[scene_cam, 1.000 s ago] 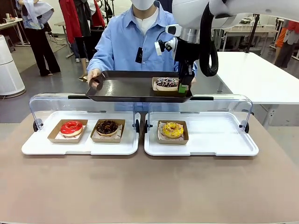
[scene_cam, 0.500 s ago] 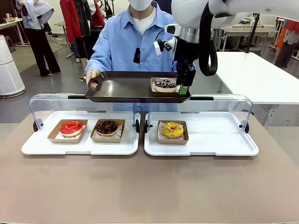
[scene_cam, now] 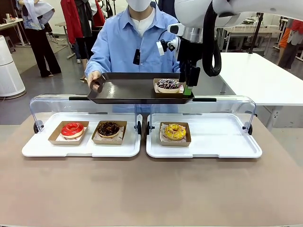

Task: Provide the desired donut to the person.
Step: Place the picked Paper togo box onto the Handle tray extended by the person.

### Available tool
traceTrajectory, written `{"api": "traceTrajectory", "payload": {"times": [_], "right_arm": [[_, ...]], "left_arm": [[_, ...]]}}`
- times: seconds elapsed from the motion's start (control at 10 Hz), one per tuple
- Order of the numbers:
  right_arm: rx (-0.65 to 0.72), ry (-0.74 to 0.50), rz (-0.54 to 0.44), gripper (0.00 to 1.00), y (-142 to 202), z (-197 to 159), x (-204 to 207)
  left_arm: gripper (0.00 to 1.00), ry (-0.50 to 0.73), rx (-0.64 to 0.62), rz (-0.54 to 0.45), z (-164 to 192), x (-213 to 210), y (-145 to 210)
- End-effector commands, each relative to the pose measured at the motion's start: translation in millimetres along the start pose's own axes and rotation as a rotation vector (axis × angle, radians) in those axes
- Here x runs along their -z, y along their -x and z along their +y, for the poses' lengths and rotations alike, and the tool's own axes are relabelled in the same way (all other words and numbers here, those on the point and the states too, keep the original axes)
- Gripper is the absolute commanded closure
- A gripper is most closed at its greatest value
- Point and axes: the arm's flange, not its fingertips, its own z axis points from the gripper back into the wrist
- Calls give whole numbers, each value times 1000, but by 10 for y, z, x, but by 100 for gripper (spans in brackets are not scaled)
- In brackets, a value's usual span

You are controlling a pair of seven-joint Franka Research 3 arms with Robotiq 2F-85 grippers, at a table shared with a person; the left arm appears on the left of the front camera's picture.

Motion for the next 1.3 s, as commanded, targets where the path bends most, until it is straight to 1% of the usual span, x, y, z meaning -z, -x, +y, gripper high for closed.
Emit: {"api": "traceTrajectory", "payload": {"times": [0.0, 0.1, 0.3, 0.4, 0.5, 0.6, 0.7, 0.8, 1.0, 1.1, 1.2], "right_arm": [[-6, -16, -10, 0, 62, 89, -67], [-12, -37, -15, 0, 111, 208, -117], [-47, -33, -27, 0, 461, 703, -286], [-45, 0, -40, 0, 751, 941, -352], [8, 25, -63, 0, 1130, 1146, -369], [47, 35, -68, 0, 1425, 1295, -328], [73, 38, -75, 0, 1649, 1405, -290], [96, 46, -93, 0, 1804, 1463, -284], [109, 70, -114, 0, 1902, 1443, -338], [123, 99, -2, 0, 1870, 1314, -343], [127, 42, -101, 0, 1994, 1504, -358]], "left_arm": [[0, -7, 23, -25, 2, -7, 4], [0, -7, 23, -25, 2, -7, 4], [0, -7, 23, -25, 2, -7, 4], [0, -7, 23, -25, 2, -7, 4], [0, -7, 23, -25, 2, -7, 4], [0, -7, 23, -25, 2, -7, 4], [0, -7, 23, -25, 2, -7, 4], [0, -7, 23, -25, 2, -7, 4], [0, -7, 23, -25, 2, -7, 4], [0, -7, 23, -25, 2, -7, 4], [0, -7, 23, -25, 2, -7, 4]]}}
